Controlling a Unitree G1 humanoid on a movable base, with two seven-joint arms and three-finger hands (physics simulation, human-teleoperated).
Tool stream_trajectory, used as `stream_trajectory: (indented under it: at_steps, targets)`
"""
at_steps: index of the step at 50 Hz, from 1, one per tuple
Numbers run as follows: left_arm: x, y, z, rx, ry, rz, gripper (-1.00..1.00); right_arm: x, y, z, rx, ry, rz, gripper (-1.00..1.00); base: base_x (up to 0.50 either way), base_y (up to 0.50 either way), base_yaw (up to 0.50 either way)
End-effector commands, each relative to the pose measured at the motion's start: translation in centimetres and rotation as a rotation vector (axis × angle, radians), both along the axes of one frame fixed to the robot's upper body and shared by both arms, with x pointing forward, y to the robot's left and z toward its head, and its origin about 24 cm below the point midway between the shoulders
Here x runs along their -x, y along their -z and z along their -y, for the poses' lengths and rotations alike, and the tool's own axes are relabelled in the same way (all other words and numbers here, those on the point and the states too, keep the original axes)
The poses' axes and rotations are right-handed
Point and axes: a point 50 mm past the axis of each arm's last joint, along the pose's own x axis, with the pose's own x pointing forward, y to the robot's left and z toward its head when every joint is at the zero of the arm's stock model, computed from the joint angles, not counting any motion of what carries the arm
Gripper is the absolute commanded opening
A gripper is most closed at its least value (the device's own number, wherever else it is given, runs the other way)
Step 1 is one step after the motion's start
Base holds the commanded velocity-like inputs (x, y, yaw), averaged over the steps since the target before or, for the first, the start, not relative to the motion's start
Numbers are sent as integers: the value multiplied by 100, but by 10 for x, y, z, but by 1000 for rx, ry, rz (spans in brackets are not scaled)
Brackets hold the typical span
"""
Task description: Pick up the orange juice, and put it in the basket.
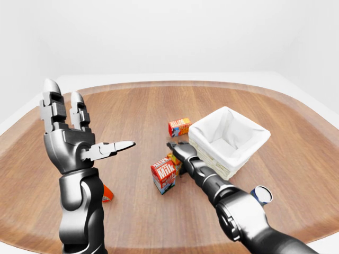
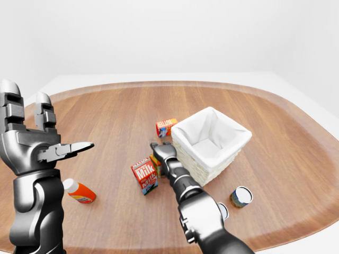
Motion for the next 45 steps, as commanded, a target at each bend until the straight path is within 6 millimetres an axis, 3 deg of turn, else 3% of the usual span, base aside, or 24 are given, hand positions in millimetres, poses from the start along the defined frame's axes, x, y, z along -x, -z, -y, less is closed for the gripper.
stream_trajectory:
  at_steps: [1, 25, 45]
  targets:
    - [0, 0, 0, 0, 0, 0, 100, 7, 10, 3, 4, 7, -40, -100, 0, 0, 0]
    - [0, 0, 0, 0, 0, 0, 100, 8, 13, 3, 6, 6, -54, -100, 0, 0, 0]
    - [0, 0, 0, 0, 0, 0, 100, 1, 3, 4, 13, 0, -50, -100, 0, 0, 0]
